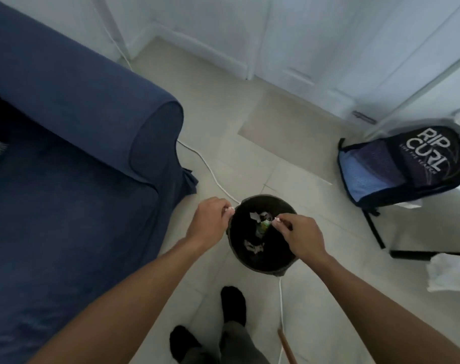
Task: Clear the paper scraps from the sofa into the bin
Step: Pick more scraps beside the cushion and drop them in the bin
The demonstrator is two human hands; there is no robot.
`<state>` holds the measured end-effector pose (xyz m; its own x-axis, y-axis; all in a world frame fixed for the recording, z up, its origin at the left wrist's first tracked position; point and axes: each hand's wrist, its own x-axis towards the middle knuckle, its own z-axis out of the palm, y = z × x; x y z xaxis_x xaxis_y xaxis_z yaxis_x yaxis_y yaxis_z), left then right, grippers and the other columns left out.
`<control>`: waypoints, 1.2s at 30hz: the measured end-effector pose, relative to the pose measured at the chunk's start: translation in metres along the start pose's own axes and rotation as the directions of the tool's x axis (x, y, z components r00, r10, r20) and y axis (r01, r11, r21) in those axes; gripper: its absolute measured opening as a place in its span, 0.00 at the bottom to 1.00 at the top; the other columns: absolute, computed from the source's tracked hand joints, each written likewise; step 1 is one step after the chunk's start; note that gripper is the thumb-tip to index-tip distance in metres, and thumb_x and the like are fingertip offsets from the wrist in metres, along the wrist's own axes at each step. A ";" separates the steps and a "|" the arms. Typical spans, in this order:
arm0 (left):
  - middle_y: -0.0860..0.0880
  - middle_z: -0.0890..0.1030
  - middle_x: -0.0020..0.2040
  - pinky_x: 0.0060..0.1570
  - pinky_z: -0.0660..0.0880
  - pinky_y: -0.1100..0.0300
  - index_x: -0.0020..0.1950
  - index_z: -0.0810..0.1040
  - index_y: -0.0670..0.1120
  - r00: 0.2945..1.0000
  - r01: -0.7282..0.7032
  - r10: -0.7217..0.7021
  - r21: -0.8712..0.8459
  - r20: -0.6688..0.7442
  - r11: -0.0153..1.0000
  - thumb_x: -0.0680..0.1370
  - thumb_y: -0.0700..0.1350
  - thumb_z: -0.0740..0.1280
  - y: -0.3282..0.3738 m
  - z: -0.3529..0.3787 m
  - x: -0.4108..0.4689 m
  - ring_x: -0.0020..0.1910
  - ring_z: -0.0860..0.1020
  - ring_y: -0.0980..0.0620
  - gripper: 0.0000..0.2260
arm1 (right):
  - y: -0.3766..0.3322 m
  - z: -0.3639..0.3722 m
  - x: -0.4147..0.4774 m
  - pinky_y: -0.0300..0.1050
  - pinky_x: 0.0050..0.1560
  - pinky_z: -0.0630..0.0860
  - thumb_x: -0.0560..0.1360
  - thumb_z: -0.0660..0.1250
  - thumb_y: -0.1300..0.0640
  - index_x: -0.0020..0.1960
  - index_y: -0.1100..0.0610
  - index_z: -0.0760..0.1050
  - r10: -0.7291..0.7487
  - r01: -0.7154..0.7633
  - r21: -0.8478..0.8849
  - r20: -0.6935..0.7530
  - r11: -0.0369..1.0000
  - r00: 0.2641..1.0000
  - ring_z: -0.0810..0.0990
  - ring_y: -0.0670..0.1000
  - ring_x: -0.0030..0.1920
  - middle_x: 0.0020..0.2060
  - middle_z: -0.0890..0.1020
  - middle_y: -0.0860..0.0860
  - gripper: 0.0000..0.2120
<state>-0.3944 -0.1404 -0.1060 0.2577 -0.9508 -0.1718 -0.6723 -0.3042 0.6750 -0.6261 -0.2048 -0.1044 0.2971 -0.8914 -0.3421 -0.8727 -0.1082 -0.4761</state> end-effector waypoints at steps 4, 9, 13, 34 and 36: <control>0.49 0.78 0.39 0.44 0.72 0.56 0.45 0.82 0.44 0.997 -0.009 0.009 -0.005 0.080 1.000 0.79 0.45 0.68 0.014 0.037 0.001 0.41 0.75 0.50 0.07 | 0.042 0.004 -0.001 0.48 0.50 0.75 0.76 0.69 0.38 0.74 0.46 0.70 0.130 -0.115 -0.089 0.182 0.989 0.975 0.79 0.54 0.59 0.58 0.83 0.48 0.29; 0.48 0.79 0.41 0.47 0.75 0.52 0.47 0.82 0.43 0.989 -0.032 0.031 0.003 0.143 0.999 0.80 0.45 0.67 0.029 0.067 0.000 0.43 0.76 0.49 0.07 | 0.070 0.012 -0.010 0.62 0.70 0.66 0.65 0.72 0.28 0.82 0.45 0.39 0.184 -0.103 -0.261 0.306 0.960 0.934 0.57 0.62 0.77 0.81 0.52 0.53 0.60; 0.48 0.79 0.43 0.49 0.77 0.50 0.49 0.82 0.45 0.980 -0.047 0.042 0.022 0.194 0.999 0.80 0.47 0.66 0.031 0.085 0.001 0.45 0.77 0.49 0.08 | 0.082 0.013 -0.016 0.64 0.76 0.54 0.62 0.70 0.24 0.81 0.46 0.34 0.146 -0.057 -0.299 0.283 0.953 0.948 0.43 0.60 0.81 0.82 0.42 0.53 0.64; 0.45 0.33 0.81 0.72 0.32 0.34 0.80 0.38 0.59 0.946 -0.154 -0.008 0.474 0.324 0.867 0.73 0.76 0.43 0.024 0.062 0.009 0.76 0.27 0.42 0.40 | 0.066 -0.006 -0.004 0.69 0.75 0.39 0.59 0.63 0.17 0.81 0.46 0.35 0.113 -0.036 -0.336 0.211 0.941 0.971 0.34 0.59 0.80 0.82 0.37 0.53 0.65; 0.45 0.34 0.81 0.72 0.32 0.34 0.80 0.38 0.58 0.952 -0.143 -0.012 0.479 0.307 0.866 0.73 0.76 0.42 0.022 0.054 0.009 0.76 0.28 0.42 0.40 | 0.057 -0.010 0.001 0.70 0.75 0.39 0.58 0.61 0.16 0.81 0.46 0.35 0.097 -0.018 -0.351 0.208 0.936 0.973 0.34 0.59 0.80 0.82 0.37 0.53 0.65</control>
<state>-0.4438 -0.1589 -0.1315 0.0406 -0.9190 -0.3921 -0.9514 -0.1555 0.2658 -0.6790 -0.2162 -0.1238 0.2854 -0.7868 -0.5473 -0.9584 -0.2398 -0.1551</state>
